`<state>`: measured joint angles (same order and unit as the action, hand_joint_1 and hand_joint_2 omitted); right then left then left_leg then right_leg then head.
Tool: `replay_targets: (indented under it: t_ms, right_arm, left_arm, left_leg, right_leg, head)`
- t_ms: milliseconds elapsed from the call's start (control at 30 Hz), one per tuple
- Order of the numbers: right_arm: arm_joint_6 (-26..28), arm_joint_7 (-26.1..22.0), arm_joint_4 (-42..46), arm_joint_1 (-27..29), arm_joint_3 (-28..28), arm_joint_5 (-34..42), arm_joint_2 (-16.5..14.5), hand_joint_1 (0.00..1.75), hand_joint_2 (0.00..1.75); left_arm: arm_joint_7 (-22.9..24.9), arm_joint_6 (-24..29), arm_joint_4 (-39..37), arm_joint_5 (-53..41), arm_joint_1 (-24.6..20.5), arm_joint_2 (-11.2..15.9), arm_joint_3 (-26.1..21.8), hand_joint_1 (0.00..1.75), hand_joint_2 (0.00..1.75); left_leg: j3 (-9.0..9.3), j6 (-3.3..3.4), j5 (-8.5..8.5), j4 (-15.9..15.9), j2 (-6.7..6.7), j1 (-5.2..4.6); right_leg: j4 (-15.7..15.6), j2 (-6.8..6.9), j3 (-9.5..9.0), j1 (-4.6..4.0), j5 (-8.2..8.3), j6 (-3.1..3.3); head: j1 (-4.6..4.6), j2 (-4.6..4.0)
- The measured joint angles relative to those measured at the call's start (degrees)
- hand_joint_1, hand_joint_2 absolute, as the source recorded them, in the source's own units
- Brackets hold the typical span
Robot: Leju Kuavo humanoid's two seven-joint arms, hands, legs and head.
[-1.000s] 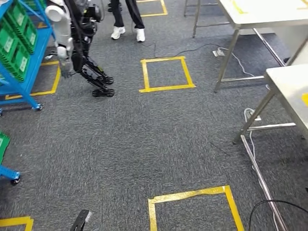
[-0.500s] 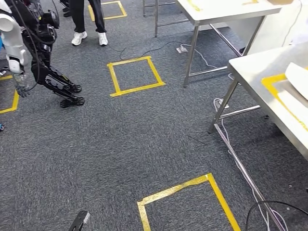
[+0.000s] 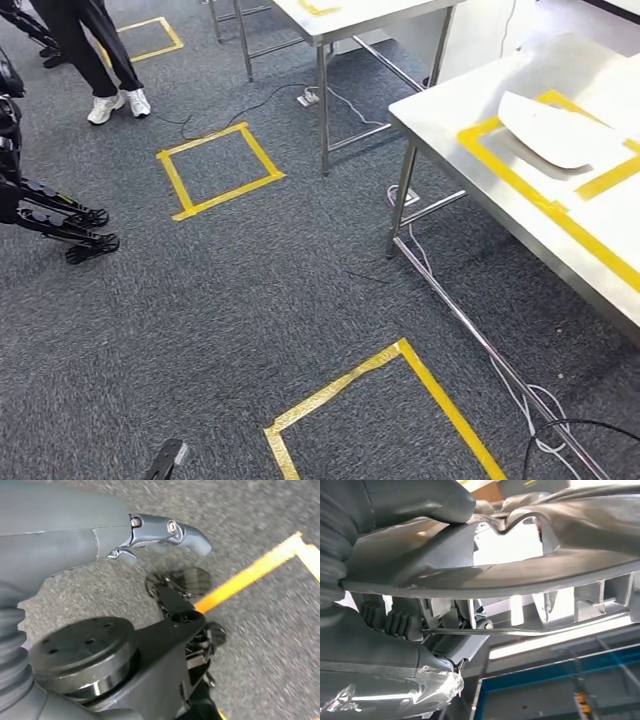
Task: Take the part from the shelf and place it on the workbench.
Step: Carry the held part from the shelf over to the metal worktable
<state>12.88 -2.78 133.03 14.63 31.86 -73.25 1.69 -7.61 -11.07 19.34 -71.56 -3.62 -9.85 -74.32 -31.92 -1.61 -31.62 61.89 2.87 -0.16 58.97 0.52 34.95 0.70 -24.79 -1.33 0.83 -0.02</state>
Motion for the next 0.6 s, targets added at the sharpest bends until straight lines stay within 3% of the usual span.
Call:
replay_targets:
  t_ms: [67,100,133,200,267,333,400,433,500,533,600]
  right_arm:
    - [-0.03,-0.15,-0.09,-0.24,0.08,-0.15,-0.01,1.75,1.75]
    - [-0.05,-0.21,-0.16,-0.26,0.09,-0.23,-0.01,1.75,1.75]
    - [-0.07,-0.23,-0.24,-0.26,0.10,-0.28,-0.01,1.75,1.75]
    - [-0.10,-0.29,-0.36,-0.27,0.13,-0.31,-0.01,1.75,1.75]
    - [-0.15,-0.40,-0.43,-0.42,0.17,-0.30,-0.01,1.75,1.75]
    - [-0.19,-0.62,-0.52,-0.52,0.27,-0.07,0.00,1.75,1.75]
    - [-0.34,-0.93,-0.70,-0.39,0.76,0.62,0.04,1.75,1.75]
    - [-0.47,-1.12,-0.84,-0.31,1.13,1.07,0.08,1.75,1.75]
    - [-0.73,-1.54,-1.15,-0.49,1.69,1.75,0.21,1.75,1.75]
    - [-0.81,-1.67,-1.27,-0.60,1.82,1.94,0.25,1.75,1.75]
    - [-1.02,-1.81,-1.46,-0.70,2.06,2.19,0.28,1.75,1.75]
  left_arm:
    - [0.11,0.03,0.00,0.09,0.12,-0.09,-0.01,0.00,1.75]
    - [0.22,0.05,0.00,0.13,0.21,-0.13,-0.02,0.00,1.75]
    - [0.32,0.07,0.00,0.15,0.28,-0.14,-0.02,0.00,1.75]
    - [0.46,0.08,0.00,0.22,0.30,-0.14,-0.02,0.00,1.75]
    - [0.69,0.05,0.00,0.26,0.26,-0.16,-0.03,0.00,1.75]
    - [0.96,-0.11,0.00,0.15,0.23,-0.23,-0.04,0.00,1.75]
    - [1.10,-0.43,0.01,0.03,0.14,-0.38,-0.04,0.00,1.75]
    - [1.22,-0.57,0.02,0.01,0.07,-0.45,-0.04,0.00,1.75]
    - [1.48,-0.69,0.04,-0.04,0.04,-0.68,-0.05,0.00,1.75]
    - [1.58,-0.70,0.04,-0.07,0.11,-0.79,-0.06,0.00,1.75]
    - [1.64,-0.68,0.04,-0.10,0.36,-0.94,-0.07,0.00,1.75]
  left_leg:
    - [-4.09,-0.14,-3.36,7.83,-2.17,0.05]
    - [-5.90,-0.16,-4.11,10.88,-2.45,0.06]
    - [-6.89,-0.14,-3.70,12.07,-2.57,0.07]
    - [-5.82,0.00,0.12,8.20,-3.19,0.18]
    - [-2.78,0.10,3.97,0.70,-5.87,0.62]
    - [-1.19,0.38,4.94,-3.20,-7.73,0.86]
    - [-1.02,1.08,4.93,-3.69,-6.67,0.80]
    - [-0.99,1.45,5.03,-3.81,-6.00,0.81]
    - [-0.91,2.16,5.18,-4.05,-4.52,0.82]
    - [-0.87,2.36,5.13,-4.05,-3.85,0.67]
    - [-0.78,2.59,4.97,-4.04,-2.22,0.49]
  right_leg:
    - [-0.03,-1.47,0.02,0.02,0.00,0.33]
    - [-0.03,-2.31,0.00,0.02,-0.02,0.38]
    - [-0.02,-3.20,-0.04,0.02,-0.03,0.38]
    - [-0.01,-5.00,-0.16,0.12,-0.01,0.27]
    - [0.18,-6.69,-0.01,0.18,-0.02,-0.17]
    - [0.30,-8.19,0.47,0.23,0.11,-0.90]
    - [0.06,-9.40,0.97,0.42,0.42,-1.67]
    - [0.25,-8.82,1.27,0.38,0.27,-1.96]
    - [3.59,-5.37,3.02,0.14,-1.82,-2.37]
    - [6.98,-3.22,4.57,0.00,-3.66,-2.52]
    - [14.28,-1.34,7.97,0.00,-6.74,-2.79]
  head:
    - [0.21,0.00]
    - [0.27,0.00]
    - [0.28,0.00]
    - [0.29,0.00]
    - [0.32,0.00]
    - [0.38,0.00]
    - [0.46,0.00]
    - [0.41,0.00]
    - [0.07,0.00]
    - [-0.10,0.00]
    - [-0.16,0.00]
